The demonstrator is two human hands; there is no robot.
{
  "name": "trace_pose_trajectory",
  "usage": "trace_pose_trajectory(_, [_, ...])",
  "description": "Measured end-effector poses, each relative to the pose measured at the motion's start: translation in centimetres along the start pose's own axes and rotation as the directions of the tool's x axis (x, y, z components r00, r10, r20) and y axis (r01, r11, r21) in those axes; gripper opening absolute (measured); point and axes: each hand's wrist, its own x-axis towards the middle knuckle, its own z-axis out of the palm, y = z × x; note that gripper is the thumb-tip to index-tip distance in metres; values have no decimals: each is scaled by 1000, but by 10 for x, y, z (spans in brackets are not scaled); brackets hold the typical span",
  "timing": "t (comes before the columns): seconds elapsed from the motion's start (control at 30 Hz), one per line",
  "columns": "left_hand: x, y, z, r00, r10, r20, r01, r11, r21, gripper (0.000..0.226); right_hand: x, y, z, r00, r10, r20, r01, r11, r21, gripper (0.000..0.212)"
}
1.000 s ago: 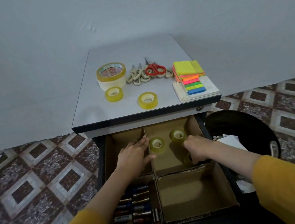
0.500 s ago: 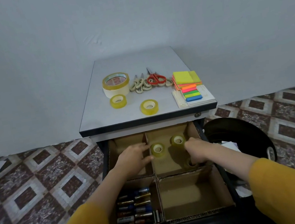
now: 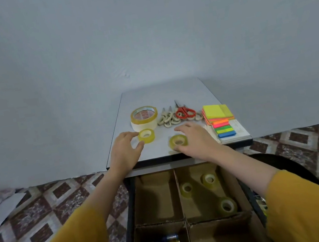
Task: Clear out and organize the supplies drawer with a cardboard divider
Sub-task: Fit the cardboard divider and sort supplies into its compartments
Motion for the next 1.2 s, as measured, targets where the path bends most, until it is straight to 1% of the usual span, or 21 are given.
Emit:
trace_pose_trajectory(0.07, [9, 0, 6, 997, -68, 29, 68, 998, -14, 49, 7, 2, 4, 998, 46, 49, -45, 999, -26, 76])
trace_pose_trajectory(0.1, [12, 1, 10, 995, -92, 41, 93, 995, -19, 53, 10, 4, 6, 996, 64, 57, -61, 997, -49, 81])
trace_pose_trajectory(0.17, [19, 2, 20, 989, -141, 44, 143, 988, -49, 61, 14, 8, 10, 992, 108, 58, -103, 992, -71, 88])
trace_pose_trajectory(0.23, [24, 4, 30, 979, -201, 29, 203, 975, -91, 71, 18, 12, 15, 987, 160, 27, -158, 986, -50, 91])
trace_pose_trajectory(0.33, [29, 6, 42, 960, -279, -18, 273, 948, -164, 80, 18, 17, 24, 977, 205, -55, -208, 977, -56, 87])
trace_pose_trajectory(0.37, [29, 5, 44, 955, -294, -31, 285, 945, -158, 80, 18, 18, 27, 975, 210, -72, -215, 974, -66, 85])
trace_pose_trajectory(0.47, [31, 3, 50, 958, -280, -68, 277, 960, -44, 77, 16, 17, 31, 972, 210, -109, -220, 972, -86, 81])
trace_pose_trajectory(0.53, [31, 2, 53, 955, -285, -84, 285, 958, -11, 70, 16, 17, 32, 972, 201, -118, -214, 971, -105, 75])
trace_pose_trajectory(0.63, [32, 3, 55, 953, -293, -81, 292, 956, -26, 63, 16, 17, 31, 977, 180, -110, -195, 971, -137, 65])
trace_pose_trajectory(0.7, [30, 5, 52, 949, -306, -73, 301, 951, -71, 61, 13, 16, 29, 979, 177, -103, -187, 977, -99, 61])
trace_pose_trajectory(0.73, [27, 6, 49, 950, -306, -66, 298, 949, -100, 61, 11, 17, 27, 979, 175, -104, -181, 982, -54, 59])
trace_pose_trajectory(0.83, [11, 9, 39, 963, -265, -54, 253, 952, -175, 60, -11, 20, 17, 979, 162, -124, -150, 983, 101, 49])
trace_pose_trajectory(0.9, [-7, 9, 35, 973, -216, -76, 202, 967, -152, 58, -32, 27, 10, 982, 148, -116, -130, 979, 156, 44])
trace_pose_trajectory(1.0, [-40, 11, 30, 992, -107, -71, 99, 990, -104, 55, -66, 48, 4, 987, 156, -28, -148, 970, 191, 44])
trace_pose_trajectory(1.1, [-76, 19, 29, 998, -49, 37, 53, 992, -114, 51, -94, 77, 9, 977, 206, 57, -212, 967, 144, 50])
trace_pose_trajectory(1.2, [-102, 26, 41, 983, 52, 176, -41, 997, -64, 60, -108, 99, 19, 954, 284, 93, -292, 951, 97, 54])
